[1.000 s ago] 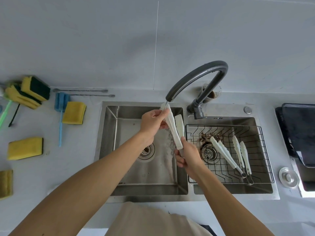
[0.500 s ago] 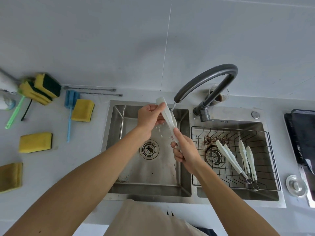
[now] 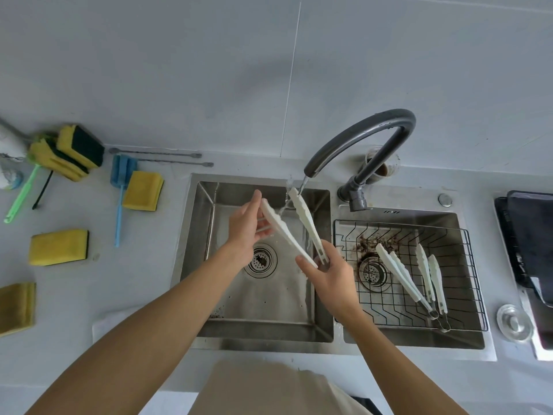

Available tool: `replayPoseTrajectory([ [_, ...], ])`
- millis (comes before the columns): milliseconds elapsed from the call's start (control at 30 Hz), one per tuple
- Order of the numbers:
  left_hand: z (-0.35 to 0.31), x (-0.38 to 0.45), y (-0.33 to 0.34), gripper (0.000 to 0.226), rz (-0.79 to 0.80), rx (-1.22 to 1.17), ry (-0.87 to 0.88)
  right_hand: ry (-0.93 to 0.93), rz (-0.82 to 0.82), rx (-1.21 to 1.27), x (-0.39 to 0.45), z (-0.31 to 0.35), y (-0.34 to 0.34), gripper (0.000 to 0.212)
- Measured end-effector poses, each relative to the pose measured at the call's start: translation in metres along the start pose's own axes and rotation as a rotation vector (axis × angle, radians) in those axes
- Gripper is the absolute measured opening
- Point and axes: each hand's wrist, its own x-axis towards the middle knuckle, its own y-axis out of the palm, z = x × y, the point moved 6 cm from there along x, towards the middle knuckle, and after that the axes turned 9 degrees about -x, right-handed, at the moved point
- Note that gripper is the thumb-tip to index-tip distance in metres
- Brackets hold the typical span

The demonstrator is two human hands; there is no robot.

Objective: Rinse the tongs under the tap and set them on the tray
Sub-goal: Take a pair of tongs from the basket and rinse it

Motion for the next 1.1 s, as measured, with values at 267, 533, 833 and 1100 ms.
replayPoseTrajectory([
  [267, -0.001, 0.001, 0.029, 0.048, 0.103, 0.012, -0.031, -0.218, -0.216, -0.568, 0.005, 0.013, -0.01, 0.049],
  [533, -0.006, 0.009, 0.056, 0.038, 0.191, 0.114, -0.018, -0.345, -0.306, -0.931, 0.015, 0.018, -0.011, 0.064],
  [833, -0.015, 0.019, 0.072, 0.03, 0.249, 0.124, 0.041, -0.007, -0.05, -0.119, 0.011, 0.007, -0.014, 0.041],
  [1100, -0.016, 0.014, 0.071, 0.041, 0.348, 0.051, 0.022, 0.128, 0.125, 0.198, 0.019, 0.0, -0.01, 0.037],
])
